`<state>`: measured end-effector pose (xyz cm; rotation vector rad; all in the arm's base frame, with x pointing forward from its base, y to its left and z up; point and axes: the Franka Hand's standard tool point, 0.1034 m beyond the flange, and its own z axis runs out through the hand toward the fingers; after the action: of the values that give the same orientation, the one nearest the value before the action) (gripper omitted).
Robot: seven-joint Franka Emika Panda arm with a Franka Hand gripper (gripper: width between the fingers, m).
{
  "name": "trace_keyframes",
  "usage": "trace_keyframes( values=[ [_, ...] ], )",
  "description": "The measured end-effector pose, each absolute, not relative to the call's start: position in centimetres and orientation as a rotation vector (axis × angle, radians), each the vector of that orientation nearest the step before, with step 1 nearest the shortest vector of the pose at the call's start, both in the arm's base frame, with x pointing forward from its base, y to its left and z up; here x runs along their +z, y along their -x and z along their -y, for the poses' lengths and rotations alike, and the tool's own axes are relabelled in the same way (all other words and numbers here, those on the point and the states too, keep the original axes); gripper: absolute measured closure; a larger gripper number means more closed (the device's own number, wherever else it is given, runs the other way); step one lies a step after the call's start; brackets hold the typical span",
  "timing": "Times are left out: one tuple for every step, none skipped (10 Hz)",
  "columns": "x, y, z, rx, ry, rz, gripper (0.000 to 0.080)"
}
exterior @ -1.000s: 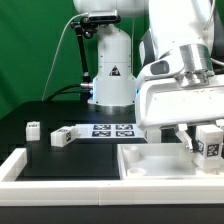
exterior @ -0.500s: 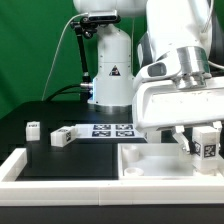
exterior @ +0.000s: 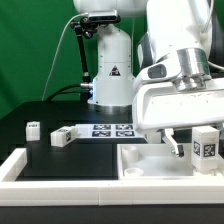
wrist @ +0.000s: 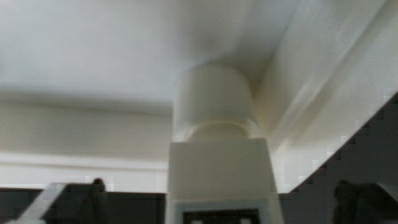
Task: Assemble one leg
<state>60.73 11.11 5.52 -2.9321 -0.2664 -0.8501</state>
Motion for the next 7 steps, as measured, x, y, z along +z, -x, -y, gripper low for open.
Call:
trace_keyframes(
  values=[
    [5.5, -60.7, -11.1, -0.85, 2.932, 0.266, 0.0153],
    [5.5, -60.7, -11.1, -0.85, 2.932, 0.266, 0.0151],
    [5.5, -60.7, -11.1, -0.85, 2.932, 0.266, 0.0151],
    [6.0, -60.8, -11.1, -0.838, 2.935, 0.257, 0.0151],
    [7.1, -61.2, -11.1, -0.839, 2.935, 0.256, 0.0151],
    [7.9, -61.4, -11.0, -0.835, 2.937, 0.257, 0.0151],
    [8.2, -61.6, -11.0, -0.829, 2.938, 0.257, 0.0151]
  ],
)
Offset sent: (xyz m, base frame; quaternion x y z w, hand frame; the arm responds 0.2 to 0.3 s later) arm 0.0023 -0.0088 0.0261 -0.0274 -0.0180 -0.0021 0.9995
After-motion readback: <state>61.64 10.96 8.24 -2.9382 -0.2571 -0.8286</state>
